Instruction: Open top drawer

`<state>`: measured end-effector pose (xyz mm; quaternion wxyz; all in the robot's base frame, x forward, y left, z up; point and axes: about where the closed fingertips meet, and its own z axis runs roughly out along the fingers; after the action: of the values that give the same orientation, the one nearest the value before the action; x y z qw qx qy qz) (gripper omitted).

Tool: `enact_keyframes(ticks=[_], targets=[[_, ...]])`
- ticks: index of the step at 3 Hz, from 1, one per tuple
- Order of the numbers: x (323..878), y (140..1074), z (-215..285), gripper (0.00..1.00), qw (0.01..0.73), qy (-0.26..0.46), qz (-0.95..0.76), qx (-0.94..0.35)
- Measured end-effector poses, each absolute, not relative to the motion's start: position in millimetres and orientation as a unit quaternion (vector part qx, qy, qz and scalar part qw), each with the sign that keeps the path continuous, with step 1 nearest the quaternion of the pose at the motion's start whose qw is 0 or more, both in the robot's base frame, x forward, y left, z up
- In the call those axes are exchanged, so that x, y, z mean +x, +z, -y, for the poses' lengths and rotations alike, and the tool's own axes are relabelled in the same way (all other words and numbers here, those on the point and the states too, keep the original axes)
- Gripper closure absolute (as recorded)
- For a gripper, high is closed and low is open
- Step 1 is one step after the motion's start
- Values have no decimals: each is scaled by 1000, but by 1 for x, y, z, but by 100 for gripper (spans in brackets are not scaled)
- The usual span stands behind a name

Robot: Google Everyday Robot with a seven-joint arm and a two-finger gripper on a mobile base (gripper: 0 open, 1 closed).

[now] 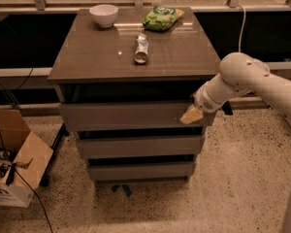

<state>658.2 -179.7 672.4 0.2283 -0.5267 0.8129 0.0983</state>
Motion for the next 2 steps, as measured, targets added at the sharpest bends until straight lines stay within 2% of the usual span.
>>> enact_keyframes(ticks=[1,2], targets=[[652,676,184,81,222,98,-816,-525],[652,680,184,100,222,98,-816,-525]])
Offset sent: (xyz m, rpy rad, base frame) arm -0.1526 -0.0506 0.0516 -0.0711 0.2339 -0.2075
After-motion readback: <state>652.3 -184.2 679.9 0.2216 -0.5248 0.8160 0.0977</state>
